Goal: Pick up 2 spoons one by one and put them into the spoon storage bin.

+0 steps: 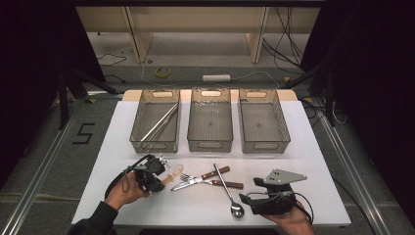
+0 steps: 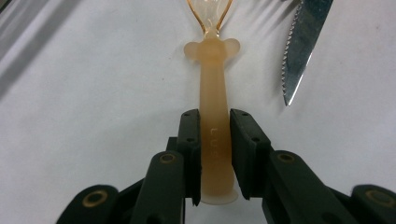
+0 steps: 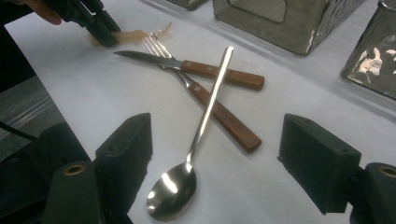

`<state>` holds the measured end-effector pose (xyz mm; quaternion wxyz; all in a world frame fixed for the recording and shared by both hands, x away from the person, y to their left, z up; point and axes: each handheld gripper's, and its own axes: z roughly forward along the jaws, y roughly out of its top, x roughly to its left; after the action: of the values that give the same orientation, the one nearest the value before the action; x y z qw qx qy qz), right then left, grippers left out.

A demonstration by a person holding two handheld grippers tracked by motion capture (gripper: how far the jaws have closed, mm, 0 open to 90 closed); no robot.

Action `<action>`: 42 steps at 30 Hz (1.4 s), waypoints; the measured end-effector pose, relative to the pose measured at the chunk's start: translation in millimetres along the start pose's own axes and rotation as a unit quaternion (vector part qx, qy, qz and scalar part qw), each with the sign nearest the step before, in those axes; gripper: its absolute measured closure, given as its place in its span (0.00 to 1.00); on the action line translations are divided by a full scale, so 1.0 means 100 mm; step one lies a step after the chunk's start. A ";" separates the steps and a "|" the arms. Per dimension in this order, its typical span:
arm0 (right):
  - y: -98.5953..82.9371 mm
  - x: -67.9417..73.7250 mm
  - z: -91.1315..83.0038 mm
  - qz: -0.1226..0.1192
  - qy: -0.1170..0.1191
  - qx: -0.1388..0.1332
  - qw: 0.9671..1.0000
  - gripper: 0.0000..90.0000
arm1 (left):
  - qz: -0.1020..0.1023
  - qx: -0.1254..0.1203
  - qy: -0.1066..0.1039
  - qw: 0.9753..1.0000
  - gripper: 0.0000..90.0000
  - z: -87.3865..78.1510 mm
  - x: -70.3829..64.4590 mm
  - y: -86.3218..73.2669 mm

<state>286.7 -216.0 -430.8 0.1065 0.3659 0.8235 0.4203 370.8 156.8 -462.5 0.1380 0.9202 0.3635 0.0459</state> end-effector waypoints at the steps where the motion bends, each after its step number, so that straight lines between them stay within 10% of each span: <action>1: 0.00 0.00 0.00 0.000 0.000 0.000 1.000 0.30 | 0.002 -0.001 0.001 1.000 0.82 -0.01 0.01 0.00; 13: 0.00 0.00 0.02 0.002 0.001 0.002 1.000 0.30 | -0.006 -0.074 -0.008 0.997 0.83 -0.22 0.02 0.04; 24: 0.00 0.01 0.04 0.000 0.002 0.004 1.000 0.30 | -0.031 -0.175 -0.013 0.984 0.83 -0.41 0.00 0.09; 42: -0.01 -0.01 0.06 0.004 0.000 0.006 1.000 0.30 | -0.026 -0.236 -0.011 0.971 0.82 -0.51 0.01 0.49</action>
<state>289.5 -213.4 -435.3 0.1028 0.3695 0.8245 0.4161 394.7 134.3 -399.4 0.3566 0.8521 0.3648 0.1171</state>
